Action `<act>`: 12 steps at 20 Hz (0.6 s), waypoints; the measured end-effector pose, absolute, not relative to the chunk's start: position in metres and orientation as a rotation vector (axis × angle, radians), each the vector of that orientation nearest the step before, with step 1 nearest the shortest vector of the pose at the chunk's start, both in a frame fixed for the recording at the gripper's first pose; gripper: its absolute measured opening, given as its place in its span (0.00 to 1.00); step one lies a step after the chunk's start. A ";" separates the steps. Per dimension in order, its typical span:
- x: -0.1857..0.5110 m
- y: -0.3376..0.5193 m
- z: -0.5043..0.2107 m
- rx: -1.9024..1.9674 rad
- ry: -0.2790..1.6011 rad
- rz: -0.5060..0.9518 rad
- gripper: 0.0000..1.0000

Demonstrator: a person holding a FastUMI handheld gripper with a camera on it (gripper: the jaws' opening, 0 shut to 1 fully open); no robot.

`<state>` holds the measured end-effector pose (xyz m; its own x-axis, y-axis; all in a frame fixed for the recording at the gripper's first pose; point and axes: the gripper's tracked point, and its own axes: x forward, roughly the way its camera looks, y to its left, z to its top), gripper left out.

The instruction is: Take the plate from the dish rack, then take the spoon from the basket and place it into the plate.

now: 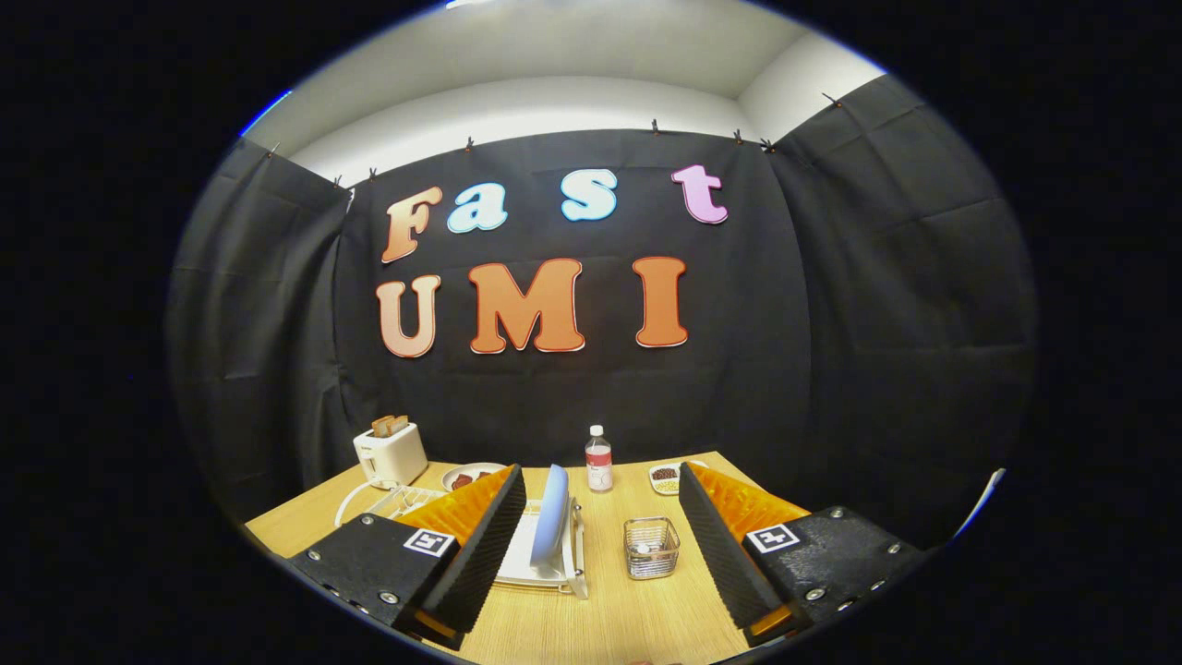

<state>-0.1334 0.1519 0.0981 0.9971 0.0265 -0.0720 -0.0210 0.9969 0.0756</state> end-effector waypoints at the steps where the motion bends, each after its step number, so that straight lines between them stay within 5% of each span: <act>1: -0.133 0.156 0.099 0.080 0.075 0.033 0.99; 12: -0.129 0.170 0.110 0.061 0.057 0.097 0.99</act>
